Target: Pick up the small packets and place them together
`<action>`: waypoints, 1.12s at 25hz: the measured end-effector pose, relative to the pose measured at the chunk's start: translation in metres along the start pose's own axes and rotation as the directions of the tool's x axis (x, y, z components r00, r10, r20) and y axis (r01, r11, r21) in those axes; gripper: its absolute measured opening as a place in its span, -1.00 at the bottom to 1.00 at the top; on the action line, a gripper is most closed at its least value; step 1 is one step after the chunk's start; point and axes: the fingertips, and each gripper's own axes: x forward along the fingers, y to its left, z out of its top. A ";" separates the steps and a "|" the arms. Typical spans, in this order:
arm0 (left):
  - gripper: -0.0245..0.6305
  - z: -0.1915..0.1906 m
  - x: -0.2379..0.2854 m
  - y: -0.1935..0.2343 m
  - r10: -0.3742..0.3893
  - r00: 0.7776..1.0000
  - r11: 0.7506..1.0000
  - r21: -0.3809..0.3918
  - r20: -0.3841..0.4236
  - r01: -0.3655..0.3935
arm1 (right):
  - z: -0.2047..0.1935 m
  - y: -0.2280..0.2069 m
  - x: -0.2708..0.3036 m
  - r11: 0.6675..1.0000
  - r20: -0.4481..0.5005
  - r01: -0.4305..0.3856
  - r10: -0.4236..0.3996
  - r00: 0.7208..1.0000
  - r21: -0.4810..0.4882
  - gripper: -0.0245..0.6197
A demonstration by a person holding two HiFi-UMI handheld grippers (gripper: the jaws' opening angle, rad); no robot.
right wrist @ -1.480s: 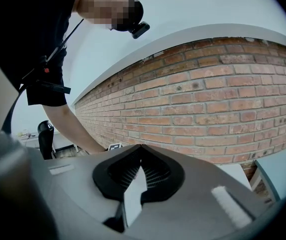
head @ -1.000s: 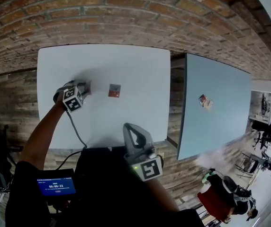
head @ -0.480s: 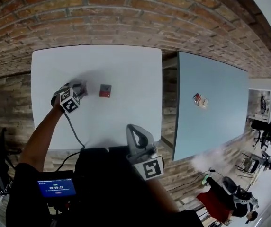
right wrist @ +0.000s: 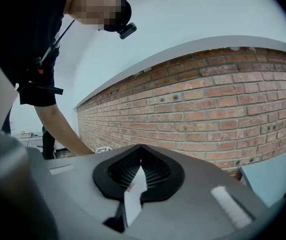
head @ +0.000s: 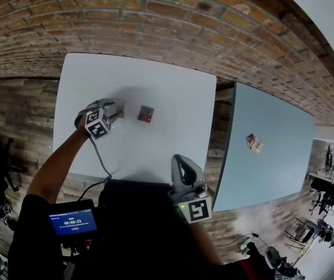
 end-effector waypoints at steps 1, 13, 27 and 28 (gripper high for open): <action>-0.30 0.009 -0.013 0.005 0.041 0.998 0.999 -0.017 0.047 -0.040 | 0.003 -0.002 0.000 1.000 0.005 -0.006 0.006 1.000 -0.007 -0.91; -0.93 0.129 -0.278 -0.011 0.617 0.593 0.736 -0.645 0.517 -0.203 | 0.072 -0.007 -0.005 0.987 0.157 -0.156 0.148 0.976 0.042 -0.91; -0.93 0.158 -0.352 -0.038 0.764 0.374 0.630 -0.734 0.526 -0.255 | 0.091 0.020 0.014 0.977 0.212 -0.191 0.207 0.955 -0.094 -0.92; -0.93 0.160 -0.351 -0.038 0.763 0.372 0.629 -0.740 0.528 -0.238 | 0.091 0.018 0.015 0.978 0.205 -0.186 0.202 0.958 -0.097 -0.92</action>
